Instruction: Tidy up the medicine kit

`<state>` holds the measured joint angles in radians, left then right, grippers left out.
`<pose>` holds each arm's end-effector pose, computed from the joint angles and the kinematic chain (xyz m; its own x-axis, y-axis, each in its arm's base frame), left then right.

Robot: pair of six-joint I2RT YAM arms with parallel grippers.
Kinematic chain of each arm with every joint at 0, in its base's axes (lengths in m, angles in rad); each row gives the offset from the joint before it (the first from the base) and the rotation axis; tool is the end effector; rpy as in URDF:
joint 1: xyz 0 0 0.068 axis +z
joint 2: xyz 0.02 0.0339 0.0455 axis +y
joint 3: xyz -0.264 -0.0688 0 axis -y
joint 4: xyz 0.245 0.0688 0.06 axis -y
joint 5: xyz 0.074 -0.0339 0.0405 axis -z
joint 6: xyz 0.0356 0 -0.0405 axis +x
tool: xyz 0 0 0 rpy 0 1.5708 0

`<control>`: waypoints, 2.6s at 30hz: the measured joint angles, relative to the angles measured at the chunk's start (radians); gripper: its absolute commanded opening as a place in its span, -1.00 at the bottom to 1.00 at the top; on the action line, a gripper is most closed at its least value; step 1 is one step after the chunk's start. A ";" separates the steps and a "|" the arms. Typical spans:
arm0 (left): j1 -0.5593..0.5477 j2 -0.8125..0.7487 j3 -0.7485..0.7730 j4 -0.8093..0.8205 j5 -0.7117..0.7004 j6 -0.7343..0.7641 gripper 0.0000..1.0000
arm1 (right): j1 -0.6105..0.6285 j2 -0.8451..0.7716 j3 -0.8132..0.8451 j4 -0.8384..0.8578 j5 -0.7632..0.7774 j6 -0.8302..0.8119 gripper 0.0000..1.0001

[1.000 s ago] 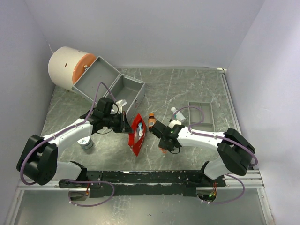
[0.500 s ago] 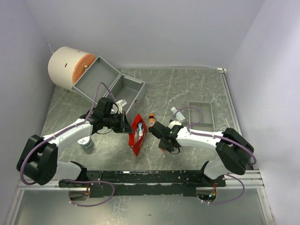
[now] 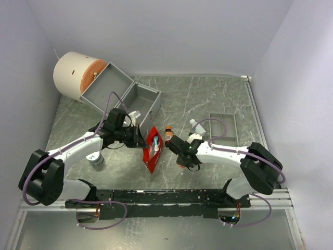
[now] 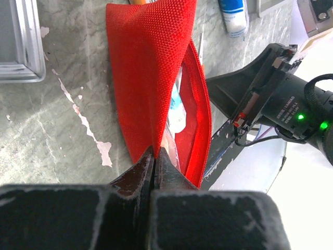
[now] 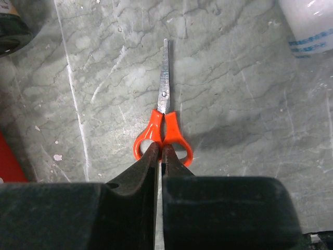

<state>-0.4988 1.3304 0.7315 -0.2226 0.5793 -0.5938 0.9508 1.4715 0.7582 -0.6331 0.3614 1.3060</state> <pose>0.2225 -0.1434 0.2054 -0.9401 -0.0211 -0.3403 0.2434 0.6572 -0.7133 0.1510 0.1898 0.1567 -0.8389 0.3787 -0.3909 0.3594 0.9248 0.1245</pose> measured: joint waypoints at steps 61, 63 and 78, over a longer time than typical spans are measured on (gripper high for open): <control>0.000 -0.058 -0.214 0.285 0.010 -0.277 -0.86 | 0.025 -0.130 -0.058 0.715 -0.325 -0.163 -1.00; 0.000 -0.058 -0.214 0.286 0.011 -0.277 -0.86 | 0.025 -0.130 -0.060 0.705 -0.325 -0.157 -1.00; 0.000 -0.058 -0.212 0.285 0.012 -0.276 -0.86 | 0.026 -0.152 -0.072 0.567 -0.298 -0.070 -1.00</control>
<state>-0.4992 1.2720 0.5198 0.0624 0.5911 -0.8696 0.9764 1.3193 0.6857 -0.0658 0.0639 1.2358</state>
